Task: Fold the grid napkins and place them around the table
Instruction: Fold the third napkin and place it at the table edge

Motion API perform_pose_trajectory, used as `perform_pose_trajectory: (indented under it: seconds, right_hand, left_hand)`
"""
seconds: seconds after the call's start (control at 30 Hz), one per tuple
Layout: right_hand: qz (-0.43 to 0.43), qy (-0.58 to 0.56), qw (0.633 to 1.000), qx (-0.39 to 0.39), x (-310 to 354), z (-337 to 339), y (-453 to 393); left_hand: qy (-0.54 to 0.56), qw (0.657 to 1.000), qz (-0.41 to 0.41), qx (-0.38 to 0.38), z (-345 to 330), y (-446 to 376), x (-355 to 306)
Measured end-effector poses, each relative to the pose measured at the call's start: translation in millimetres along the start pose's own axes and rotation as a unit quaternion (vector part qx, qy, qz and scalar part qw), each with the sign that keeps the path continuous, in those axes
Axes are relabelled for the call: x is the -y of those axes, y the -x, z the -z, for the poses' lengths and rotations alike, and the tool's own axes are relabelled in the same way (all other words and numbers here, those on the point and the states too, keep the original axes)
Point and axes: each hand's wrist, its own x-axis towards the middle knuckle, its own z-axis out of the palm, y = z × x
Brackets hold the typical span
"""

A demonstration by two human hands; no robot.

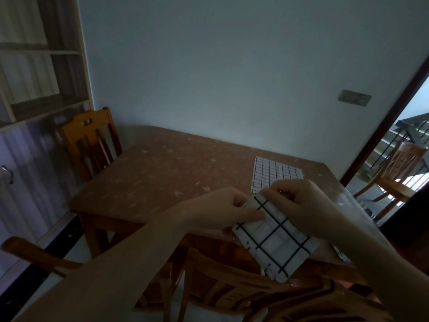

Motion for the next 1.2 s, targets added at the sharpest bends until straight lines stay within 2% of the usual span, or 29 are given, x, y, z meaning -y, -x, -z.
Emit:
perform_pose_trajectory:
  seconds: [0.1, 0.23, 0.37, 0.5, 0.57, 0.63, 0.7, 0.87, 1.03, 1.13, 1.2]
  right_hand:
    - [-0.029, -0.079, 0.996, 0.028, -2.5, 1.4, 7.0]
    - [-0.092, -0.158, 0.978, 0.102, -10.3, -1.2, 22.2]
    - [-0.101, -0.189, 0.973, 0.080, -12.9, -8.5, 28.2]
    - [-0.147, -0.216, 0.960, 0.099, -18.1, -12.9, 32.6]
    - [-0.159, -0.215, 0.961, 0.070, -21.7, -16.8, 35.0]
    - [-0.212, -0.299, 0.929, 0.046, -22.4, -24.3, 37.5]
    - [-0.250, -0.363, 0.894, 0.082, -20.6, -33.0, 41.8]
    - [-0.224, -0.341, 0.910, 0.081, -23.3, -36.4, 44.6]
    - [-0.236, -0.358, 0.892, 0.144, -34.4, -31.3, 48.2]
    - [-0.240, -0.368, 0.892, 0.111, -48.9, -29.2, 50.0]
    - [-0.251, -0.391, 0.882, 0.076, -63.4, -23.3, 51.1]
  left_hand:
    - [-0.043, 0.997, -0.039, -0.043, -4.8, 2.5, 4.4]
    - [-0.016, 0.993, -0.070, -0.090, -5.3, 9.0, 9.5]
    - [-0.023, 0.988, -0.097, -0.115, -8.0, 8.9, 18.3]
    - [0.024, 0.981, -0.098, -0.164, -9.1, 9.2, 24.9]
    - [0.040, 0.979, -0.096, -0.175, -11.4, 8.6, 26.7]
    - [0.040, 0.974, -0.105, -0.196, -13.7, 6.2, 30.6]
    - [0.035, 0.969, -0.116, -0.213, -17.5, 4.0, 31.9]
    - [0.048, 0.965, -0.104, -0.238, -27.5, -2.5, 38.4]
    - [0.062, 0.947, -0.095, -0.300, -36.1, -13.6, 43.7]
    - [0.087, 0.946, -0.069, -0.306, -44.0, -21.3, 42.9]
    - [0.129, 0.952, -0.032, -0.275, -47.6, -24.1, 40.1]
